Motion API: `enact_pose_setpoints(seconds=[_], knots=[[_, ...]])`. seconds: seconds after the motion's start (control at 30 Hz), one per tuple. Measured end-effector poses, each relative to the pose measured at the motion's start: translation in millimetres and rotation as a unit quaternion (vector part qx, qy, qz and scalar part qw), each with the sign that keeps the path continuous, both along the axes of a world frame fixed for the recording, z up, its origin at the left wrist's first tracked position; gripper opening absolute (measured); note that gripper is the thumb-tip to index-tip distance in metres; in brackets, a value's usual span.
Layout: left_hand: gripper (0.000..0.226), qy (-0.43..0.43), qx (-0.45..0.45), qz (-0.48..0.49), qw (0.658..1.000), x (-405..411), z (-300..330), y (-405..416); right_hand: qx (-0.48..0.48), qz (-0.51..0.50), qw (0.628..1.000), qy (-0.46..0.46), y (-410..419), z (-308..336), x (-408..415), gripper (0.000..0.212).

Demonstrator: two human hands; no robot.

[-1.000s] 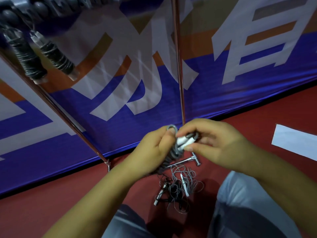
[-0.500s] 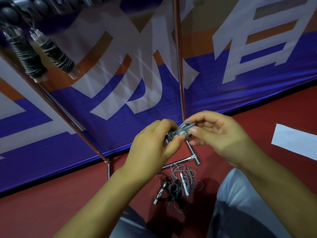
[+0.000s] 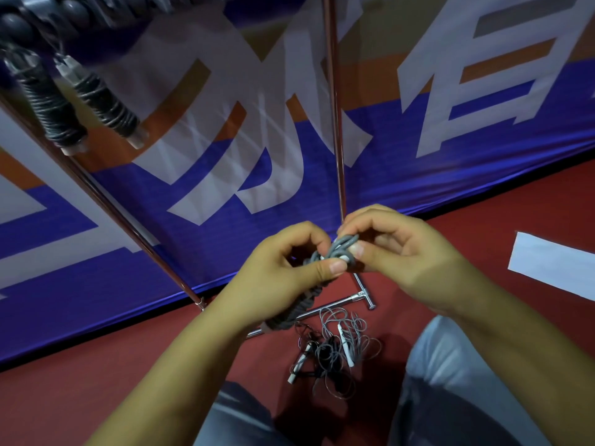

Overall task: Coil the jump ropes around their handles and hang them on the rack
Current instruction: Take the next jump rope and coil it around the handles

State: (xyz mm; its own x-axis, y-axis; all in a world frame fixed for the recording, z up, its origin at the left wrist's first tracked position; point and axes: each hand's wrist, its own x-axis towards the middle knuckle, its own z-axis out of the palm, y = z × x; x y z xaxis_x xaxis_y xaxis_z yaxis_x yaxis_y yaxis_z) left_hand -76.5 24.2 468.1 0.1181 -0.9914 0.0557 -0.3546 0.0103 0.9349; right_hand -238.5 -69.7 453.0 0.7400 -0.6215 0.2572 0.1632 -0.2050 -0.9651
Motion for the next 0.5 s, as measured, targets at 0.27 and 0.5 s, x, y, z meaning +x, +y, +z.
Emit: enact_pose_setpoints(seconds=[0.27,0.5], knots=[[0.024,-0.005,-0.012,0.021,1.0,-4.1,-2.2,0.9,0.12,0.066,0.991,-0.011,9.7,-0.9,2.3,0.022],[0.018,-0.17,-0.071,0.111,0.977,-18.4,-5.7,5.4,0.106,-0.052,0.993,-0.02,12.6,-13.4,11.2,0.011]])
